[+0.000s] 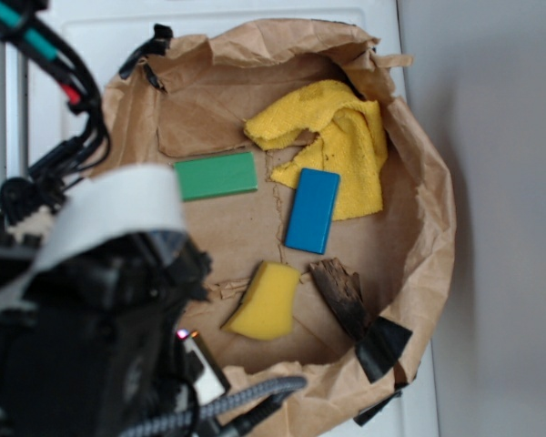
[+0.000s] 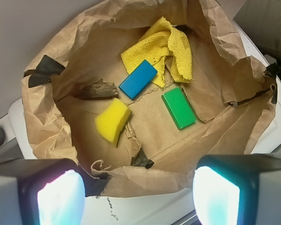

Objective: Grab the green sponge.

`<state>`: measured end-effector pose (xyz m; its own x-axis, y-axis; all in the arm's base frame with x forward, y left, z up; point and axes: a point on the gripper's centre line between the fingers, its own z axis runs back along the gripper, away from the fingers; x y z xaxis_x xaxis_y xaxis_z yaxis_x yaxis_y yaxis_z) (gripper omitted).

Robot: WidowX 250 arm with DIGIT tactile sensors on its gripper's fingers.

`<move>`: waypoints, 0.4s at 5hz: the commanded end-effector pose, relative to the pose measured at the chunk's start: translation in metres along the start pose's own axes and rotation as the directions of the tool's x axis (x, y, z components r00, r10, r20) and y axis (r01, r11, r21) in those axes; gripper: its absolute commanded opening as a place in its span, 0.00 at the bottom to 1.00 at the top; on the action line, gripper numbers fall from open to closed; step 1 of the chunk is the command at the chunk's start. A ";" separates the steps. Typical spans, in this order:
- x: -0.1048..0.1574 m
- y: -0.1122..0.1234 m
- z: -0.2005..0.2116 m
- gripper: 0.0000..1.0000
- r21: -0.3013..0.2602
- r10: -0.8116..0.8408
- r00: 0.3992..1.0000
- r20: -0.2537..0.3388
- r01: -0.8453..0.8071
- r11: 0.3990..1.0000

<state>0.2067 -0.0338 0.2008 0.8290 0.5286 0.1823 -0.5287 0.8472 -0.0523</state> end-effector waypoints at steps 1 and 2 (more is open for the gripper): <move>0.006 0.001 0.009 1.00 -0.021 -0.001 1.000 0.025 0.002 1.000; 0.018 0.002 -0.023 1.00 0.050 0.099 0.991 0.088 -0.103 0.993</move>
<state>0.2229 -0.0222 0.1674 0.7520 0.6181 0.2288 -0.6368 0.7709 0.0103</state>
